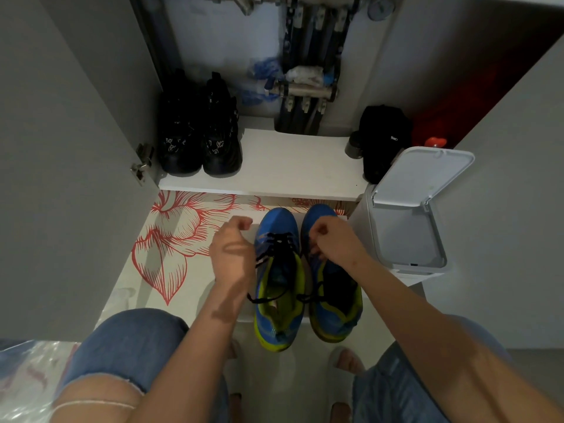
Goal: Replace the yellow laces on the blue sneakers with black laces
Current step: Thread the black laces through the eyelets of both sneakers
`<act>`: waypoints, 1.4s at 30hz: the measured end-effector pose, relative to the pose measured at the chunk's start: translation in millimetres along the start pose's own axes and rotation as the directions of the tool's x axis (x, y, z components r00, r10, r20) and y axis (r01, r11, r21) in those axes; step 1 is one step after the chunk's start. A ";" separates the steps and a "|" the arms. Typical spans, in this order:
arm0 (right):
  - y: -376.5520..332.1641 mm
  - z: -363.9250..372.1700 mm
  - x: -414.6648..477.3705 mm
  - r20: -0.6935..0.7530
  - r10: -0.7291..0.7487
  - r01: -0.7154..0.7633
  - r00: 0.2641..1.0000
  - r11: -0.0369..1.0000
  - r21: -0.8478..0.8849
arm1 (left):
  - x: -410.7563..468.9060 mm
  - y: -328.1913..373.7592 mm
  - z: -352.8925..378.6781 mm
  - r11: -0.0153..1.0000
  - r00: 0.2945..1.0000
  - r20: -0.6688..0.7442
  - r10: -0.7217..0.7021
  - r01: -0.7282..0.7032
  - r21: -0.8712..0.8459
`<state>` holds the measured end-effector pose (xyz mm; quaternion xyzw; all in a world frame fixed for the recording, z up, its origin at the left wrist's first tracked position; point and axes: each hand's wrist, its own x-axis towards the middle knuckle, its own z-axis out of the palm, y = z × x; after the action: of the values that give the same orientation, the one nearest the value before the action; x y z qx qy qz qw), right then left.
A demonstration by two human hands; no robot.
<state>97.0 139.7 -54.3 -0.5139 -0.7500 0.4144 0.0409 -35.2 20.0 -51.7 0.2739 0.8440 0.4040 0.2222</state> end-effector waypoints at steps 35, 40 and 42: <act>-16.7 -37.9 5.3 0.000 -0.176 0.175 0.984 0.978 0.113 | -5.8 -2.7 4.5 0.903 0.952 0.275 -0.135 0.004 0.431; -6.3 -21.8 -1.7 0.428 -0.119 0.321 0.896 0.839 -0.440 | -9.2 -4.7 8.7 0.859 0.936 0.319 -0.150 -0.037 0.511; -6.6 -23.5 0.8 0.415 -0.135 0.320 0.900 0.851 -0.416 | -8.9 -5.7 9.0 0.861 0.942 0.304 -0.142 -0.034 0.508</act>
<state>103.2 153.2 -34.9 -0.3263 -0.8786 0.2993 -0.1788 -24.7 16.4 -60.1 0.3621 0.8782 0.1102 0.2925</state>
